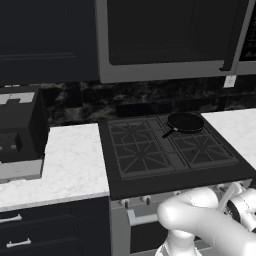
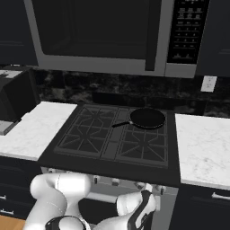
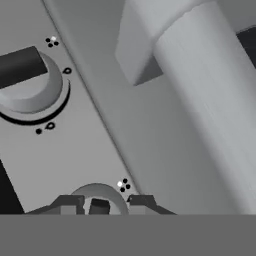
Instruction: Turn off the rear right burner of the stove.
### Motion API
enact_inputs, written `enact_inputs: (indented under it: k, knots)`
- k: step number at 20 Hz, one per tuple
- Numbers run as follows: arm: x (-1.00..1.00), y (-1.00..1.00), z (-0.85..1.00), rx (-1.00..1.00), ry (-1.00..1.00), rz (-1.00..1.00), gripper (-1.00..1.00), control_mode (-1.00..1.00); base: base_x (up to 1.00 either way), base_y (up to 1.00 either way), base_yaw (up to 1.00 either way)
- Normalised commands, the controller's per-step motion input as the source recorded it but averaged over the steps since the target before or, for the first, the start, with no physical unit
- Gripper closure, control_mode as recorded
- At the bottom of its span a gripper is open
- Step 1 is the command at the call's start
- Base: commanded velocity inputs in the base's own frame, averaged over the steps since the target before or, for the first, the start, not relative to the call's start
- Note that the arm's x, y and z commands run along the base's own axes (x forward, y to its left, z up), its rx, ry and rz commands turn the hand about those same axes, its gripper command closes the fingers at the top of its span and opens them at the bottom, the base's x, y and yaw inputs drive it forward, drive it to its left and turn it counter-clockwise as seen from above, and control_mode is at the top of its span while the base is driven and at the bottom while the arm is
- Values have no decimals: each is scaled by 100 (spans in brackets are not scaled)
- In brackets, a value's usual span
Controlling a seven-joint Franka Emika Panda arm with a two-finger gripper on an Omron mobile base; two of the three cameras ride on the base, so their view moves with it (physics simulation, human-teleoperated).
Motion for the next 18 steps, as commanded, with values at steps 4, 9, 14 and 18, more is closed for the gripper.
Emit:
enact_inputs:
  k: [4,9,14,18]
  knots:
    - [24,0,41,80,-1,-8,100,-100,0,0,0]
    - [49,0,54,71,0,-6,100,-100,0,0,0]
    - [64,-2,60,69,0,-9,100,-100,0,0,0]
    - [22,1,12,55,-6,-6,100,-100,0,0,0]
